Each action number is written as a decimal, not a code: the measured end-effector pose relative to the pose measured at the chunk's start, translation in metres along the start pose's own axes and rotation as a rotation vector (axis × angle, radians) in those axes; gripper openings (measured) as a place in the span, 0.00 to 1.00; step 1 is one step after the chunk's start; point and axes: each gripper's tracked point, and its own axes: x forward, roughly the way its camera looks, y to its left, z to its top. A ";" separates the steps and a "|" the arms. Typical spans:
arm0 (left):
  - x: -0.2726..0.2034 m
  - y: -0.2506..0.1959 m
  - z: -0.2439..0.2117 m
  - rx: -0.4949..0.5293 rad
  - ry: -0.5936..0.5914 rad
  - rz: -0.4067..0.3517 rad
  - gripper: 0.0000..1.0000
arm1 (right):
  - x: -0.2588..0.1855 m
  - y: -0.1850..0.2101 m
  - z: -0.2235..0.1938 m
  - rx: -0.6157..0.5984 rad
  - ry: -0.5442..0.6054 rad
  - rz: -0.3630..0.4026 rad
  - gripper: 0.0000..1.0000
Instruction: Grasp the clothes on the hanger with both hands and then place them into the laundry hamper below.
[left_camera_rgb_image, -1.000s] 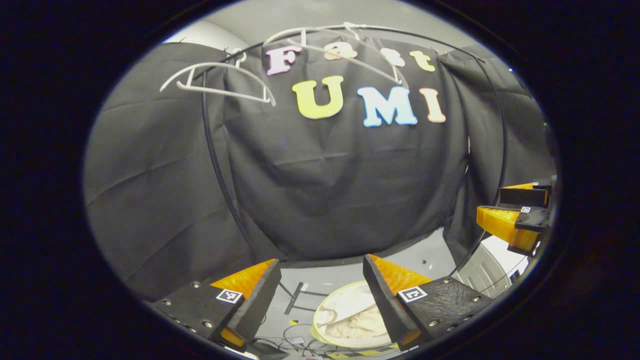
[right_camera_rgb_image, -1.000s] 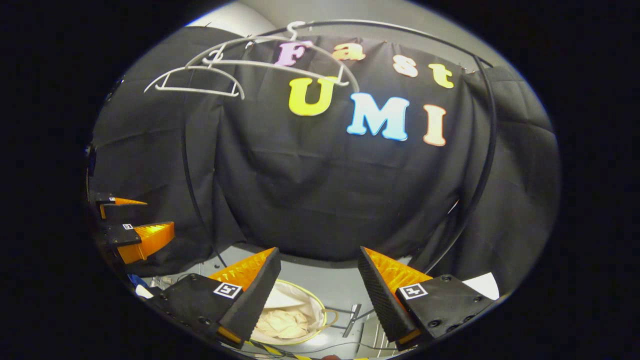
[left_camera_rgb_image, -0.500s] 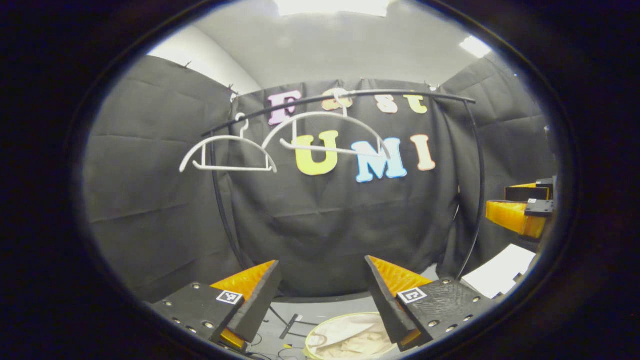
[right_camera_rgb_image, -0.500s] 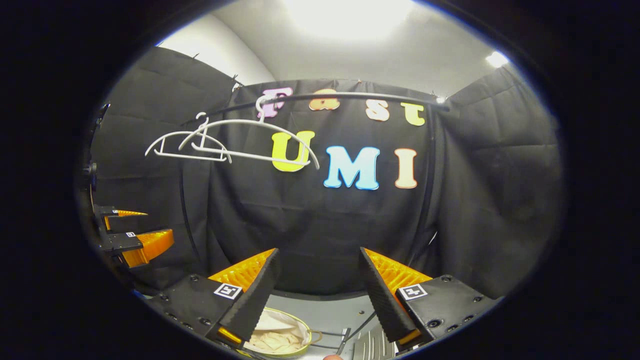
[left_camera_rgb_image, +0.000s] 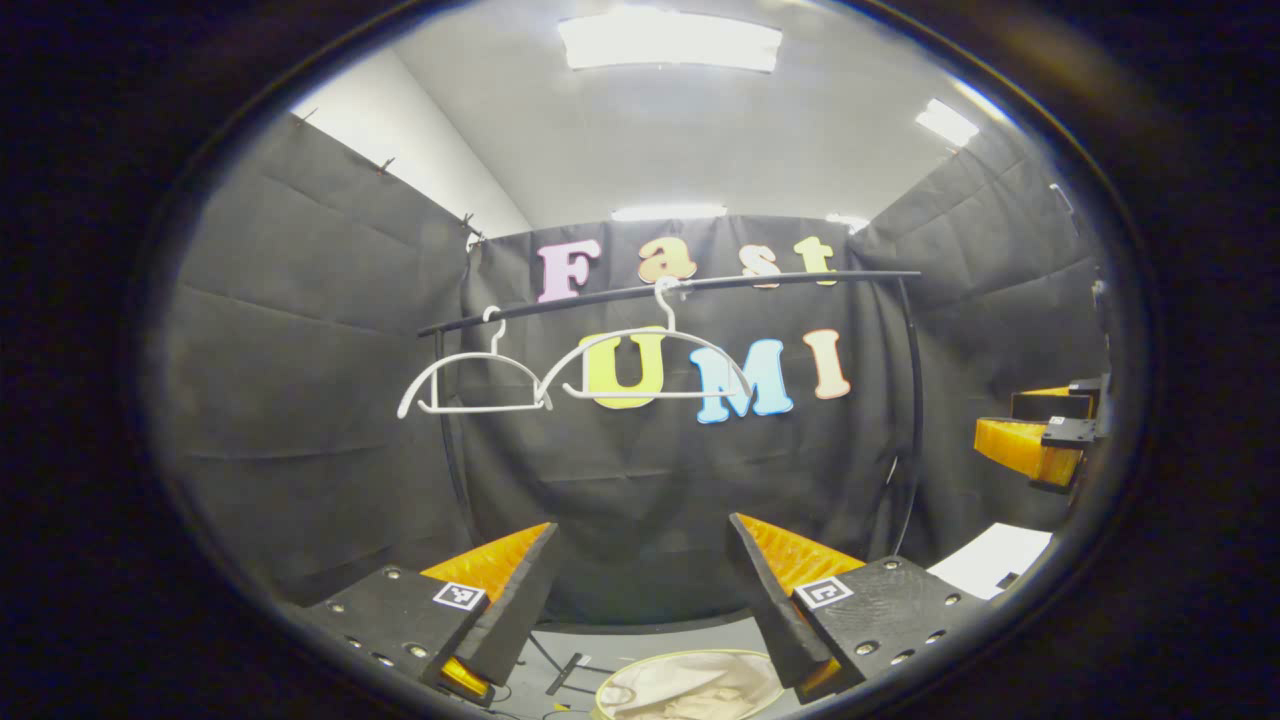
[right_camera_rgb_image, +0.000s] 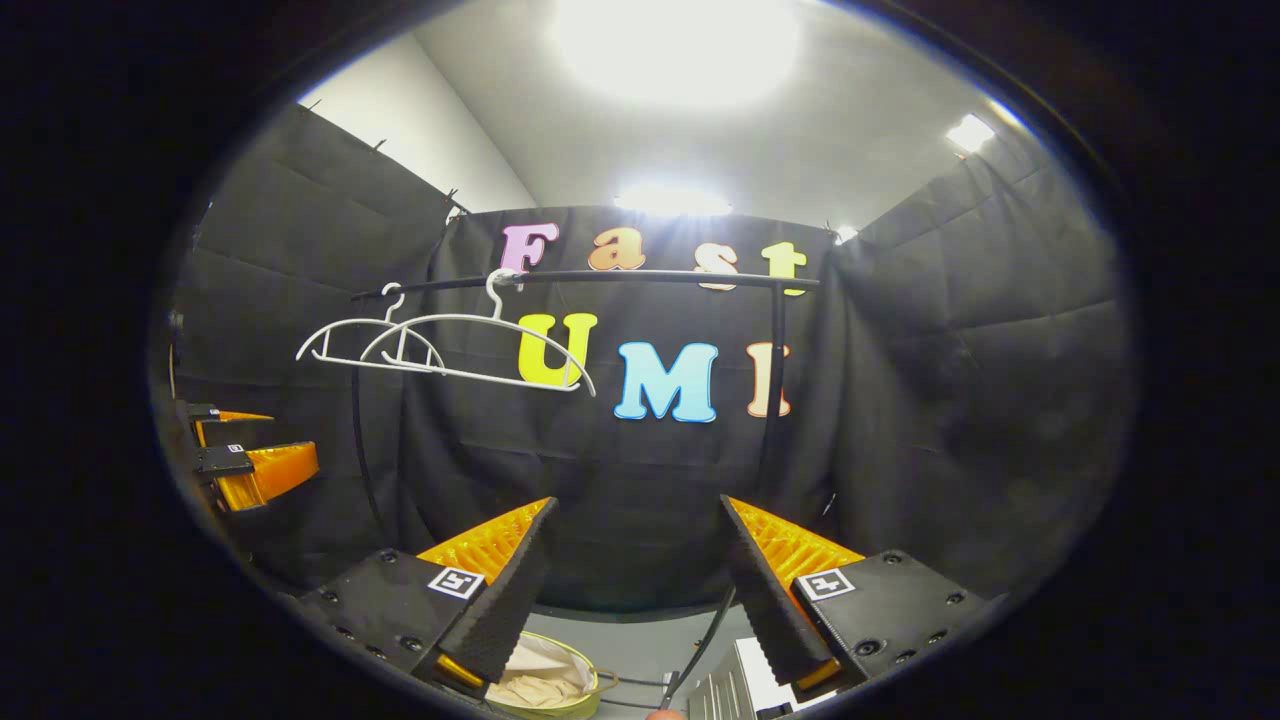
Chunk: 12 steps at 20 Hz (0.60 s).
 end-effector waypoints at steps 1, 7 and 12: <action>-0.008 -0.003 0.003 -0.001 -0.007 0.004 0.96 | -0.004 -0.005 -0.001 0.004 -0.002 -0.010 0.97; -0.031 -0.010 0.021 0.014 -0.041 0.007 0.96 | -0.018 -0.023 -0.001 0.026 -0.016 -0.048 0.98; -0.038 -0.012 0.029 0.012 -0.053 0.009 0.96 | -0.022 -0.024 0.011 0.026 -0.056 -0.045 0.97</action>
